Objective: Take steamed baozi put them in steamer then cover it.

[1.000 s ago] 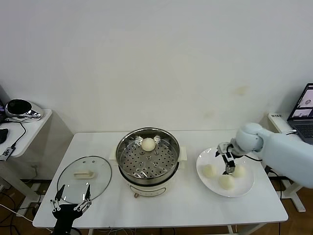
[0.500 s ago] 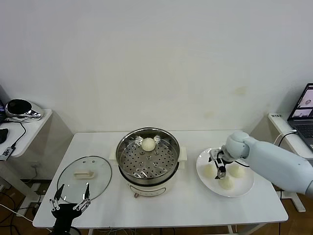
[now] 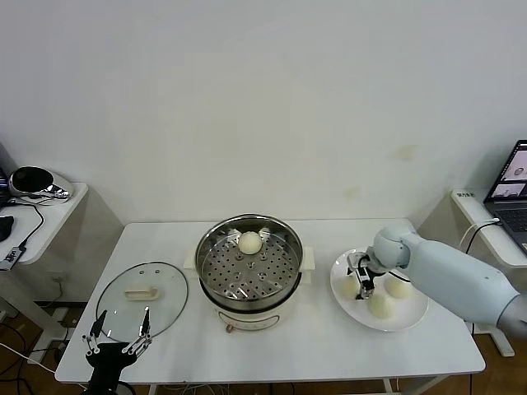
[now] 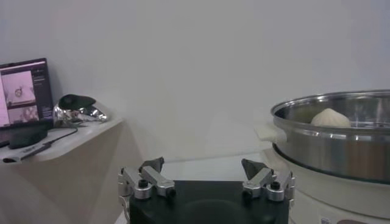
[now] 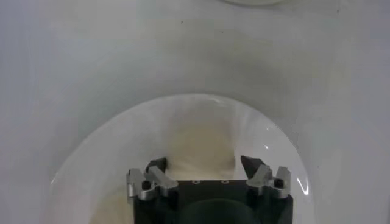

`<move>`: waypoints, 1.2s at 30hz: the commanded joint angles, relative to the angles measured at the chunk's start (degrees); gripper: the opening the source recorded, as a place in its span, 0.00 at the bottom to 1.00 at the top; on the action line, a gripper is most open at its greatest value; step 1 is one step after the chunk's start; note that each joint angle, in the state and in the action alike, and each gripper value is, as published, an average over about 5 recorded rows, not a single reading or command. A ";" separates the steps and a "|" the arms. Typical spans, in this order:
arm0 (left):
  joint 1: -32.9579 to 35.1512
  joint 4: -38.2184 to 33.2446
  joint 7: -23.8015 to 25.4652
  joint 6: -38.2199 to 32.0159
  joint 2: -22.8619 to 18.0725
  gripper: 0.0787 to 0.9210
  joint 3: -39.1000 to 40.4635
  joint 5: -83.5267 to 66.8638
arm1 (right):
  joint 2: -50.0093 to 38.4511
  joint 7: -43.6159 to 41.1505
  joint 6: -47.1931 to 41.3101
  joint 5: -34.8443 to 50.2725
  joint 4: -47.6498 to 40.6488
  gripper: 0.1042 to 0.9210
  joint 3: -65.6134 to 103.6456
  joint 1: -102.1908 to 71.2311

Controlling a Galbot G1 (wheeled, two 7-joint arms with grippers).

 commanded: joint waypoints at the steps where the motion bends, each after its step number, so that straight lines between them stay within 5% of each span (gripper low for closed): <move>1: 0.15 -0.34 -0.02 -0.02 0.02 0.88 -0.06 -0.03 | 0.33 -0.76 0.16 -0.16 -0.57 0.69 0.52 -0.24; 6: 0.23 -0.59 0.00 0.02 0.14 0.88 -0.10 -0.04 | -2.12 -2.15 -0.61 1.93 2.39 0.60 -0.52 3.50; 19: -0.72 -0.70 0.03 0.09 0.99 0.88 1.05 -0.09 | -10.36 -4.25 -8.30 20.73 17.65 0.60 -16.35 35.91; 26: -1.42 -0.37 -0.02 0.09 1.73 0.88 1.67 -0.33 | -0.76 0.03 -14.93 35.08 21.73 0.61 -26.32 51.40; 36: -1.58 0.17 -0.08 0.02 1.81 0.88 1.14 -0.76 | 19.48 8.96 -22.42 44.47 15.00 0.62 -25.46 44.22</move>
